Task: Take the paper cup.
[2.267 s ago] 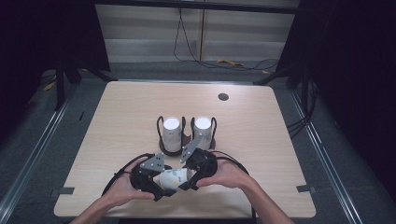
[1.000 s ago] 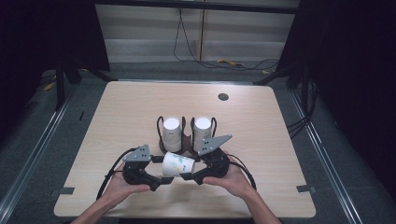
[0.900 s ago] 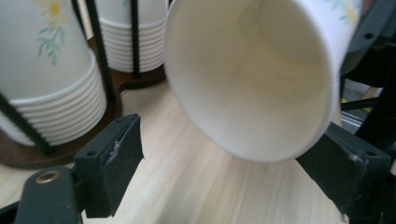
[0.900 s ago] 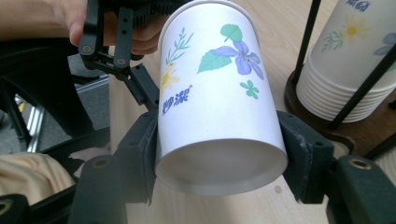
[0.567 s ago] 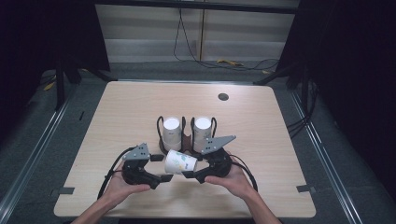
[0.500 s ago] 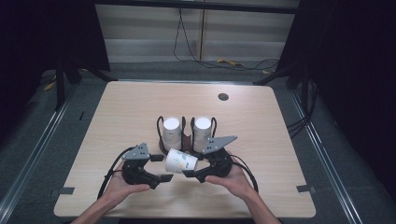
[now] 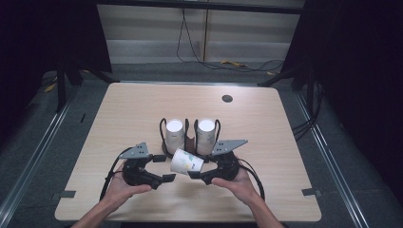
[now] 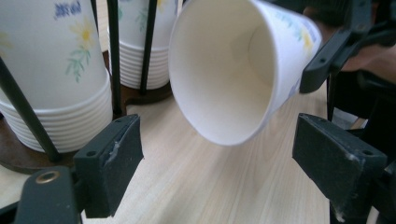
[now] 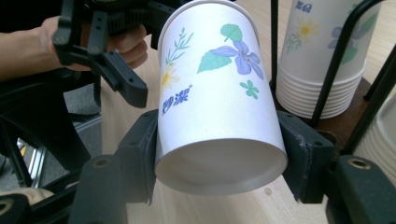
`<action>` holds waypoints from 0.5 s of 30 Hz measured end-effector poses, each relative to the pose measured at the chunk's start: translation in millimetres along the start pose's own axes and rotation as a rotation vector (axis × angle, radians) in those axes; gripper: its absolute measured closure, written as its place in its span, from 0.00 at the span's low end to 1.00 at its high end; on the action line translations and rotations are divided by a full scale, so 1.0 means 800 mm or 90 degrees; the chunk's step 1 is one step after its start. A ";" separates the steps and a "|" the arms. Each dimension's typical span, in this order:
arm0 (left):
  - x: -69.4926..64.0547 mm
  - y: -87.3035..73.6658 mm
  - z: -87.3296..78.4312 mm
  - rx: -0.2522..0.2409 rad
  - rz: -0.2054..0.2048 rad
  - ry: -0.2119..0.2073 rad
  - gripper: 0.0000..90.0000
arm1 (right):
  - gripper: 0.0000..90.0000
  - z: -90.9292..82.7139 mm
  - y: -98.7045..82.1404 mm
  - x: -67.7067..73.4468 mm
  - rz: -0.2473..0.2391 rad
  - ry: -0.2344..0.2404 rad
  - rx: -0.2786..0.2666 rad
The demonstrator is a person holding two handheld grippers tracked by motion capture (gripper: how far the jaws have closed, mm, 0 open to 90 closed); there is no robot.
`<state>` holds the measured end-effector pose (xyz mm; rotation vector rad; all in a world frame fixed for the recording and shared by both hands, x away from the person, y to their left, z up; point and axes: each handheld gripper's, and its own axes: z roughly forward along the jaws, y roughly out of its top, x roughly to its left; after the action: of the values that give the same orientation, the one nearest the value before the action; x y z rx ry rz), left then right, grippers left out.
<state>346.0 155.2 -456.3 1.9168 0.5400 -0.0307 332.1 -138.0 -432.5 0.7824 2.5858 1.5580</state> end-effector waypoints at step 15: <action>-0.003 0.034 0.009 -0.001 0.014 -0.019 0.18 | 0.42 -0.008 -0.010 0.001 0.022 0.018 -0.033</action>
<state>355.8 139.3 -435.2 1.9183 0.4994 -0.0448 326.6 -145.7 -435.8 0.8114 2.5531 1.6497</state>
